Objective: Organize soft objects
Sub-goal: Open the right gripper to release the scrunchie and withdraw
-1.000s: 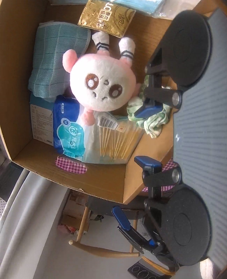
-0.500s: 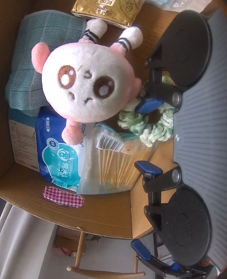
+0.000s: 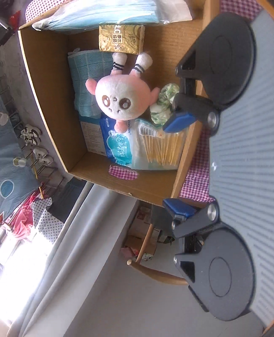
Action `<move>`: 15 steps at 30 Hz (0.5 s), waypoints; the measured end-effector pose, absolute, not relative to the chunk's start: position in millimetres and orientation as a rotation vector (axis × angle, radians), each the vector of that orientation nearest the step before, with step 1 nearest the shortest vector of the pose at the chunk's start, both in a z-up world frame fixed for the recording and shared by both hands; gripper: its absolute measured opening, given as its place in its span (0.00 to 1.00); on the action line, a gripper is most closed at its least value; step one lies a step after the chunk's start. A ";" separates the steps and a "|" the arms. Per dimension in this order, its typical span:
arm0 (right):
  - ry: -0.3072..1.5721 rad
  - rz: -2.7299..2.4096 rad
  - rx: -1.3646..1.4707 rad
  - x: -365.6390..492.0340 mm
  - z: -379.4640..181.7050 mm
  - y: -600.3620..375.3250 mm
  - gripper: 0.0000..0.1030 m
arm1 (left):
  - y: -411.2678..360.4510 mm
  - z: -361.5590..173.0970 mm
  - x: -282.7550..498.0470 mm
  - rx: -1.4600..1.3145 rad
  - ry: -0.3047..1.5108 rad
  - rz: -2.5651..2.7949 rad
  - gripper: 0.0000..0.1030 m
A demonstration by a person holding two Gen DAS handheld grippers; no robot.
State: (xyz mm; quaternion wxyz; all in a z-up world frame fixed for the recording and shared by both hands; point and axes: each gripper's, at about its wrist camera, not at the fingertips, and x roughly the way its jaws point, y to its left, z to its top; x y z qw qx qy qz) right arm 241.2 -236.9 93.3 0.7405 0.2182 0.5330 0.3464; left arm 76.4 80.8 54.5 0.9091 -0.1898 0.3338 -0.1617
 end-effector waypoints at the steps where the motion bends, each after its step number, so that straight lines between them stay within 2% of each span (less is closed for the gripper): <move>1: 1.132 0.769 0.511 226.9 100.4 -248.1 0.67 | 75.8 52.6 76.6 -0.381 0.704 -0.349 0.87; 6: 1.008 0.761 0.604 156.9 114.0 -296.7 0.67 | 44.9 36.2 79.9 -0.321 0.789 -0.446 0.87; 12: 1.055 0.654 0.691 103.9 74.0 -327.5 0.67 | -13.4 -1.7 81.7 -0.120 0.915 -0.549 0.85; 15: 1.127 0.592 0.726 92.3 32.5 -325.2 0.53 | -40.9 -22.0 80.6 0.004 0.969 -0.577 0.77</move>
